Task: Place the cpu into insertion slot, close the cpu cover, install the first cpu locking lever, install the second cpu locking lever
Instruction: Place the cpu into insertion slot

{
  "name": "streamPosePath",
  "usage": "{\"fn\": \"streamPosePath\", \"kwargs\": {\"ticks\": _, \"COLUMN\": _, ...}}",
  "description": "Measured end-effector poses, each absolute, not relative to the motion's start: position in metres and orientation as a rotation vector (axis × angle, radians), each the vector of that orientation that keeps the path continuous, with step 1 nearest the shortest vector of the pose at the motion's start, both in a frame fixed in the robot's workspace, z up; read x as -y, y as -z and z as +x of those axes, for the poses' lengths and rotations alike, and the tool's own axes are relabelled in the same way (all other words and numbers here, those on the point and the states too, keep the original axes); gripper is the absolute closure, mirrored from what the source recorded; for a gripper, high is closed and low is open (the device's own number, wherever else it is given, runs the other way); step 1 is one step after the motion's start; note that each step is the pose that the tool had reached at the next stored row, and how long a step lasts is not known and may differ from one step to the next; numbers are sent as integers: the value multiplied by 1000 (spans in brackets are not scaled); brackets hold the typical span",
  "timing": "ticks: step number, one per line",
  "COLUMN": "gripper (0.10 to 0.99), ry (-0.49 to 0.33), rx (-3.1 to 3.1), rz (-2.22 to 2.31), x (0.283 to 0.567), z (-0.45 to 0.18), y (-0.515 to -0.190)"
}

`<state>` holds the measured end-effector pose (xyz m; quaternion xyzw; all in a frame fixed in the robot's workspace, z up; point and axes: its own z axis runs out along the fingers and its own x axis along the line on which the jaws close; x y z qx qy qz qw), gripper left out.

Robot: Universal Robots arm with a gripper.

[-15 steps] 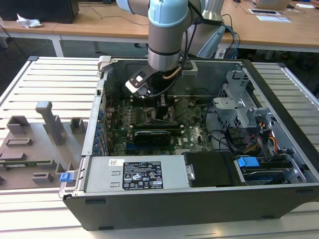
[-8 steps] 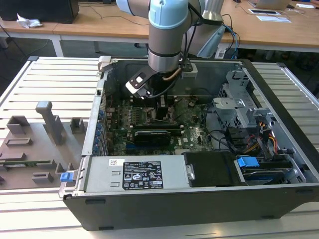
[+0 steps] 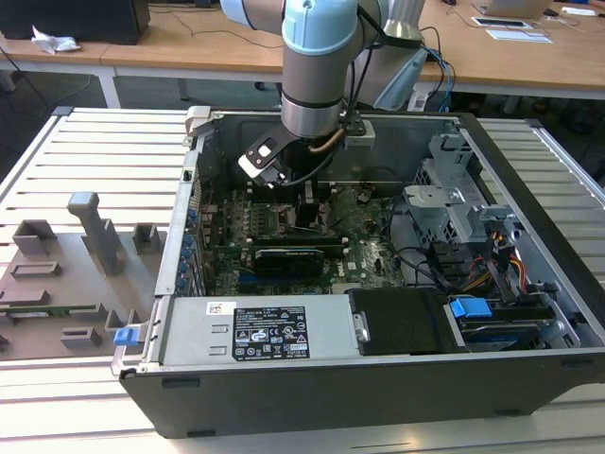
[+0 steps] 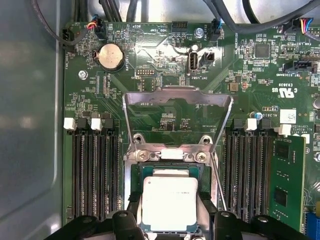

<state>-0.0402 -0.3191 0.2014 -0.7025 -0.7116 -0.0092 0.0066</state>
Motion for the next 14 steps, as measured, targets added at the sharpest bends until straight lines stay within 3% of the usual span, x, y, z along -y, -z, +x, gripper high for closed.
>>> {"fn": "streamPosePath", "kwargs": {"ticks": 14, "gripper": 541, "ry": 28, "rx": 2226, "rz": -2198, "x": 319, "z": -40, "y": -209}}
